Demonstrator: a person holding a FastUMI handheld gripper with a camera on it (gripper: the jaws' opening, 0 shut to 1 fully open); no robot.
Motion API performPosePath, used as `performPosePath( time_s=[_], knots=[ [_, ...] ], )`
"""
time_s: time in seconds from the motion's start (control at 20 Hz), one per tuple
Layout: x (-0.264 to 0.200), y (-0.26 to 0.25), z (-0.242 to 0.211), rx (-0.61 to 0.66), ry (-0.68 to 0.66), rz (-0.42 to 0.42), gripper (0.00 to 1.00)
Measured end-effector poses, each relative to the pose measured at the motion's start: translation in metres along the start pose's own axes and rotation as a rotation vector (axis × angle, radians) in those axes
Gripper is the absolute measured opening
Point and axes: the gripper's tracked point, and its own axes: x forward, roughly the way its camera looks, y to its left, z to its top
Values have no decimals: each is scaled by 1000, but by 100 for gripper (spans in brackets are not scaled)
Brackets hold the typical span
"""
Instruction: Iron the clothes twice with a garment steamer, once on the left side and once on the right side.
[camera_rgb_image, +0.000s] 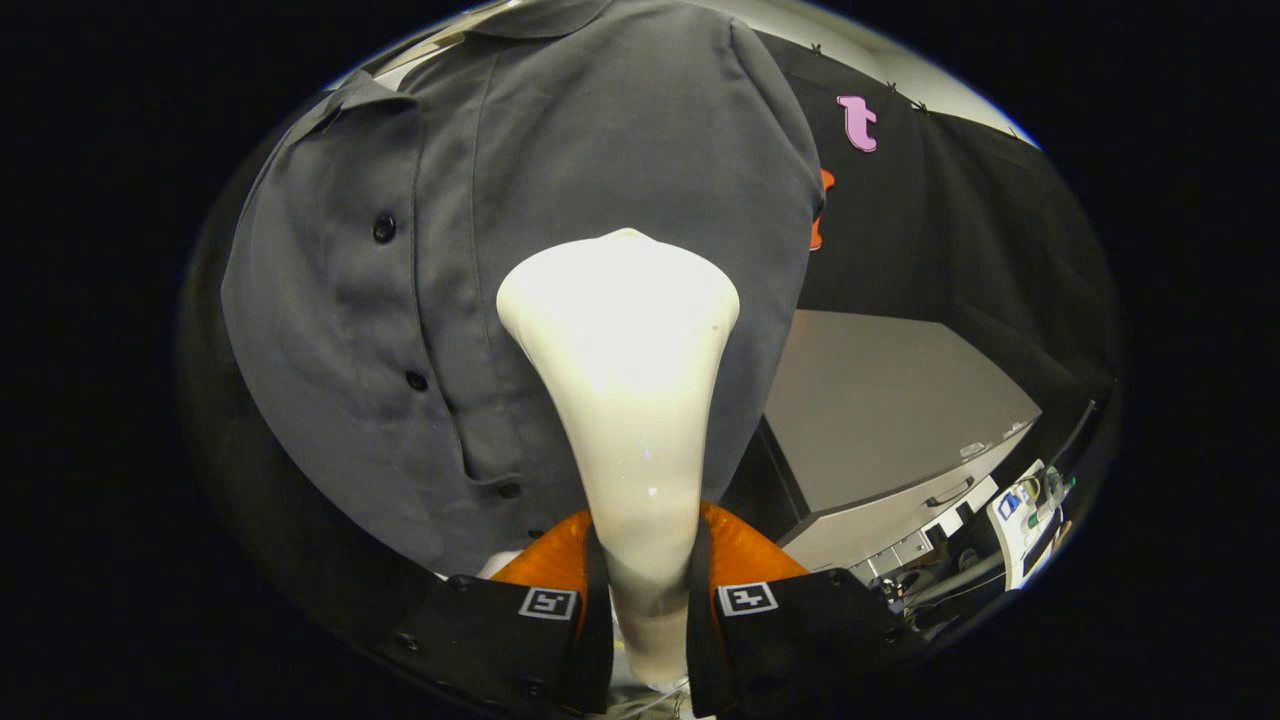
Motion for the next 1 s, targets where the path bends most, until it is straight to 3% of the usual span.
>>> performPosePath(
  time_s=[1.0],
  knots=[
    [62,-3,-145,-24,250,2,38]
  ],
)
